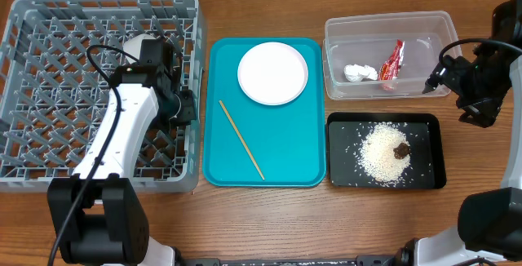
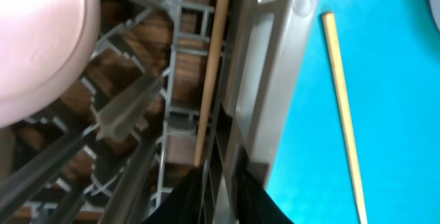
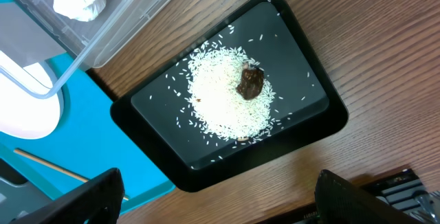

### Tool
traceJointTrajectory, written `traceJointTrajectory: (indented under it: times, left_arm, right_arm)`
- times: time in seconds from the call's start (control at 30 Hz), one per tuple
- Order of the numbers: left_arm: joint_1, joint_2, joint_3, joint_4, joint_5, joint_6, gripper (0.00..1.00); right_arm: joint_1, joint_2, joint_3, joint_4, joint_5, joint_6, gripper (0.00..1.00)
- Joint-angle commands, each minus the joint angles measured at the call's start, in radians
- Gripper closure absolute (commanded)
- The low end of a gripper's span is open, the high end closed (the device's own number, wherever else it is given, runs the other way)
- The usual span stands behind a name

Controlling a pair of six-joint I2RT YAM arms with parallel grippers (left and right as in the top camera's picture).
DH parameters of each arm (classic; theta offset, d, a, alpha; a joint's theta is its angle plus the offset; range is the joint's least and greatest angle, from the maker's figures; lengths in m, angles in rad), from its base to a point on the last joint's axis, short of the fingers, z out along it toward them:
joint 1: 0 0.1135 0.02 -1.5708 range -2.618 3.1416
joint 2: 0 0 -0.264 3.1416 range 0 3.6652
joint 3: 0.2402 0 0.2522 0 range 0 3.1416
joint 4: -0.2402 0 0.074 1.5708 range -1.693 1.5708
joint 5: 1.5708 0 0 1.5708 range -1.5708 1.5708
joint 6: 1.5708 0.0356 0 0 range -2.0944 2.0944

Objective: Sort waste into correct bins and load items into the dishwasher
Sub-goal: 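Carry the chopstick into the dish rack and release it, then return the left gripper to the tray and grasp the second chopstick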

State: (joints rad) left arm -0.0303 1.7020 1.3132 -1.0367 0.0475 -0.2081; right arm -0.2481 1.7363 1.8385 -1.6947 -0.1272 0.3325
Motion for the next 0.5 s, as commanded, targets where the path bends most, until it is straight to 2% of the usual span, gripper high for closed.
traceJointTrajectory:
  times: [0.0, 0.1, 0.23, 0.33, 0.47]
  left_arm:
    - [-0.011, -0.025, 0.097, -0.045, -0.014, -0.01, 0.76]
    - [-0.014, -0.029, 0.191, -0.101, -0.005, -0.021, 0.74]
    - [-0.042, -0.029, 0.249, -0.134, 0.126, -0.108, 0.71]
    - [-0.095, -0.027, 0.237, -0.137, 0.182, -0.255, 0.71]
    - [-0.201, -0.026, 0.185, -0.102, 0.138, -0.435, 0.67]
  right_arm:
    - [0.0, -0.031, 0.013, 0.001, -0.005, -0.007, 0.09]
    - [0.0, -0.031, 0.013, 0.002, -0.005, -0.007, 0.09]
    - [0.0, -0.031, 0.013, 0.006, -0.005, -0.007, 0.09]
    - [0.0, -0.031, 0.013, 0.006, -0.005, -0.007, 0.09]
    - [0.0, -0.031, 0.013, 0.006, -0.005, -0.007, 0.09]
